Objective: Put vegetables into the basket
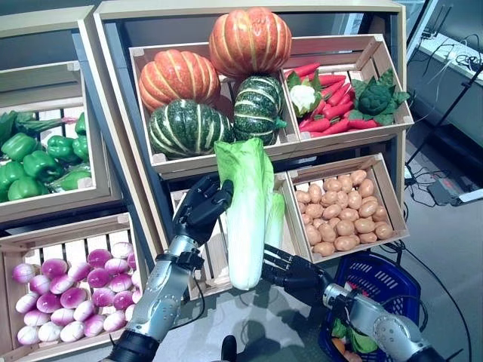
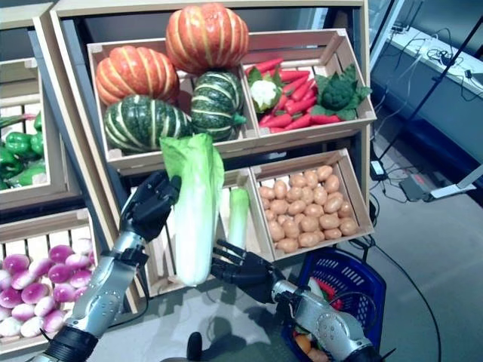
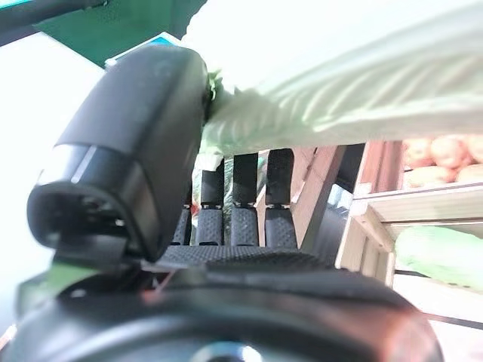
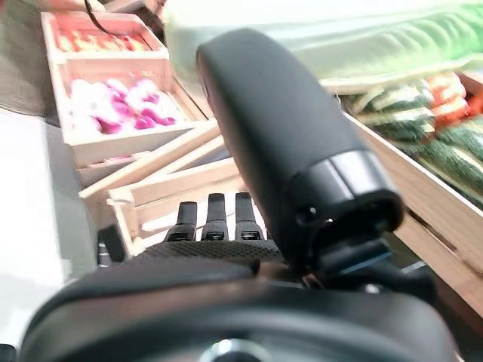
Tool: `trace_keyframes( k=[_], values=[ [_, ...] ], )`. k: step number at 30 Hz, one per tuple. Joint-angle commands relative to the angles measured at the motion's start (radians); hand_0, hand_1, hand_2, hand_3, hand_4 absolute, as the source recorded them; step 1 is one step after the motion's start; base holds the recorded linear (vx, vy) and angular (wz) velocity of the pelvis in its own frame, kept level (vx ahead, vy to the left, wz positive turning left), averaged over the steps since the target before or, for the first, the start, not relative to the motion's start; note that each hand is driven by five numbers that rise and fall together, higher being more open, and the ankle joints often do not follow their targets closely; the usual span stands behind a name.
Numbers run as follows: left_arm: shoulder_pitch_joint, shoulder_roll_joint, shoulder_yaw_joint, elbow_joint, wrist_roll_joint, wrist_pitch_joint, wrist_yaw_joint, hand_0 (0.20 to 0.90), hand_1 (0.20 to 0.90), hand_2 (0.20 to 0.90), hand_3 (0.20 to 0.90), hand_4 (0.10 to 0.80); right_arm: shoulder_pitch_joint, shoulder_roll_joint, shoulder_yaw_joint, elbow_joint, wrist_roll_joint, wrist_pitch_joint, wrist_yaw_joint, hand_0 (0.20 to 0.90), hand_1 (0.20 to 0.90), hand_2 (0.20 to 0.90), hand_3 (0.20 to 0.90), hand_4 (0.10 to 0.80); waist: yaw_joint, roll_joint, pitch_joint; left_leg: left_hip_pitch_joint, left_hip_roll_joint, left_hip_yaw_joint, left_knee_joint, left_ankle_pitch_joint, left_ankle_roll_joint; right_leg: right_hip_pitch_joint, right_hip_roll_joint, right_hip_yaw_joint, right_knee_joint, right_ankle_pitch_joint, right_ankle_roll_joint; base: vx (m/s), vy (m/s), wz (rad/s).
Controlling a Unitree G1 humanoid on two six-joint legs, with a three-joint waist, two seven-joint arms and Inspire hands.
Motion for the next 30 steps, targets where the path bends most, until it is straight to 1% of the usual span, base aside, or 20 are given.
trace_keyframes(
  k=[1, 6, 13, 18, 21, 24, 30],
  values=[
    [-0.079, 0.029, -0.023, -0.064, -0.015, -0.013, -0.109, 0.300, 0.300, 0.300, 0.300, 0.400, -0.108, 0.050, -0.031, -0.088, 0.192, 0.000, 0.234, 0.900, 0.900, 0.900, 0.900, 0.800, 0.014, -0.021, -0.081, 0.092, 0.036, 0.036, 0.002, -0.154, -0.048, -0.066, -0.090, 0.011, -0.034, 0.144, 0.032, 0.000, 0.000, 0.00],
    [-0.068, 0.046, -0.009, -0.061, -0.023, 0.003, -0.132, 0.300, 0.300, 0.300, 0.300, 0.400, -0.092, 0.032, -0.049, -0.080, 0.186, 0.031, 0.389, 0.900, 0.900, 0.900, 0.900, 0.800, 0.016, -0.022, -0.082, 0.093, 0.039, 0.034, 0.002, -0.156, -0.051, -0.064, -0.090, 0.013, -0.034, 0.141, 0.033, 0.000, 0.000, 0.00],
    [-0.059, 0.060, -0.001, -0.052, -0.030, 0.018, -0.177, 0.300, 0.300, 0.300, 0.300, 0.400, -0.080, 0.019, -0.056, -0.066, 0.148, 0.030, 0.608, 0.900, 0.900, 0.900, 0.900, 0.800, 0.017, -0.021, -0.079, 0.095, 0.046, 0.032, 0.002, -0.158, -0.055, -0.062, -0.087, 0.016, -0.034, 0.134, 0.033, 0.000, 0.000, 0.00],
    [-0.063, 0.062, 0.003, -0.044, -0.031, 0.018, -0.183, 0.300, 0.300, 0.300, 0.300, 0.400, -0.089, 0.016, -0.054, -0.067, 0.143, 0.026, 0.633, 0.900, 0.900, 0.900, 0.900, 0.800, 0.016, -0.019, -0.076, 0.095, 0.048, 0.030, 0.002, -0.155, -0.056, -0.062, -0.084, 0.023, -0.034, 0.133, 0.031, 0.000, 0.000, 0.00],
    [-0.066, 0.052, 0.003, -0.034, -0.027, 0.015, -0.179, 0.300, 0.300, 0.300, 0.300, 0.400, -0.091, 0.021, -0.047, -0.061, 0.109, 0.022, 0.612, 0.900, 0.900, 0.900, 0.900, 0.800, 0.013, -0.017, -0.074, 0.095, 0.049, 0.027, 0.002, -0.154, -0.057, -0.062, -0.082, 0.027, -0.034, 0.132, 0.030, 0.000, 0.000, 0.00],
    [-0.068, 0.048, 0.002, -0.027, -0.029, 0.012, -0.177, 0.300, 0.300, 0.300, 0.300, 0.400, -0.096, 0.019, -0.040, -0.067, 0.084, 0.027, 0.619, 0.900, 0.900, 0.900, 0.900, 0.800, 0.012, -0.016, -0.074, 0.095, 0.049, 0.027, 0.002, -0.153, -0.058, -0.063, -0.082, 0.029, -0.034, 0.132, 0.030, 0.000, 0.000, 0.00],
    [-0.085, 0.030, -0.014, -0.015, -0.019, 0.006, -0.157, 0.300, 0.300, 0.300, 0.300, 0.400, -0.129, 0.031, -0.003, -0.082, 0.094, 0.017, 0.515, 0.900, 0.900, 0.900, 0.900, 0.800, 0.010, -0.014, -0.073, 0.096, 0.051, 0.024, 0.002, -0.151, -0.061, -0.062, -0.083, 0.029, -0.034, 0.132, 0.030, 0.000, 0.000, 0.00]
  ],
)
